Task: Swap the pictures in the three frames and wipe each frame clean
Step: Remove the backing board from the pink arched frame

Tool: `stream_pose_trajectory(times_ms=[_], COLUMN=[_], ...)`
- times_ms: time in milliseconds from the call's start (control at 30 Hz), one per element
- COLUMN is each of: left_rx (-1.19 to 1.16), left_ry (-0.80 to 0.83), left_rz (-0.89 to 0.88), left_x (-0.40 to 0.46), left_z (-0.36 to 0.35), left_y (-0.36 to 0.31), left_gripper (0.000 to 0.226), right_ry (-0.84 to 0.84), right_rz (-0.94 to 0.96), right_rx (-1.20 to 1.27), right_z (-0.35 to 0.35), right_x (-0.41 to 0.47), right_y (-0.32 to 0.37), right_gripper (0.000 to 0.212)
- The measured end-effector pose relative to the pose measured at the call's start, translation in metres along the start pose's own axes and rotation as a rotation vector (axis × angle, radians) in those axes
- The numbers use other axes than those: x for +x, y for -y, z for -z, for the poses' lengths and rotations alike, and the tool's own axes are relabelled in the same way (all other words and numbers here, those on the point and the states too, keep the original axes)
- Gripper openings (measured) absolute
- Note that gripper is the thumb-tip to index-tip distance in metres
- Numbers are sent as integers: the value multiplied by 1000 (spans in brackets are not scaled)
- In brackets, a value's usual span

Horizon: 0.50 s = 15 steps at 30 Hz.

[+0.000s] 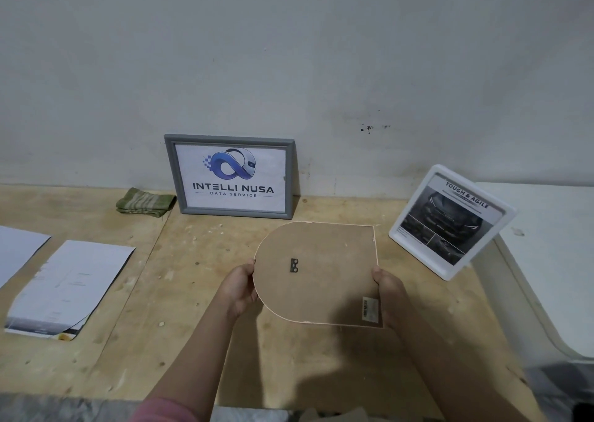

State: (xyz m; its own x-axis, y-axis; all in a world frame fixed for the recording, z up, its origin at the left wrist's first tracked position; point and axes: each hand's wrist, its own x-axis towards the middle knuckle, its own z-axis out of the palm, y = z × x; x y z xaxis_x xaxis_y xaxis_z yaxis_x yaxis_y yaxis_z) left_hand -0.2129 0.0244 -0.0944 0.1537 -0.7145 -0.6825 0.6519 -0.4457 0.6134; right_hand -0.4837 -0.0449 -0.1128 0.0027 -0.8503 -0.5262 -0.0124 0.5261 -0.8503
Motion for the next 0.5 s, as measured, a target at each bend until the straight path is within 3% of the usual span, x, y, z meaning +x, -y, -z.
stream_pose_trajectory(times_ms=[167,267,500], left_rx=[-245,-278,192], left_ry=[44,41,-227], left_rz=[31,19,-294], left_x=[1,1,4], left_z=[4,2,4], left_y=[10,12,21], left_gripper=[29,30,14], right_ry=[8,19,-73], right_rz=[-17,-41,-55], right_rx=[21,29,-64], right_z=[2,2,3], right_x=[-1,0,13], right_y=[-4,-8,-26], right_gripper=[37,36,40])
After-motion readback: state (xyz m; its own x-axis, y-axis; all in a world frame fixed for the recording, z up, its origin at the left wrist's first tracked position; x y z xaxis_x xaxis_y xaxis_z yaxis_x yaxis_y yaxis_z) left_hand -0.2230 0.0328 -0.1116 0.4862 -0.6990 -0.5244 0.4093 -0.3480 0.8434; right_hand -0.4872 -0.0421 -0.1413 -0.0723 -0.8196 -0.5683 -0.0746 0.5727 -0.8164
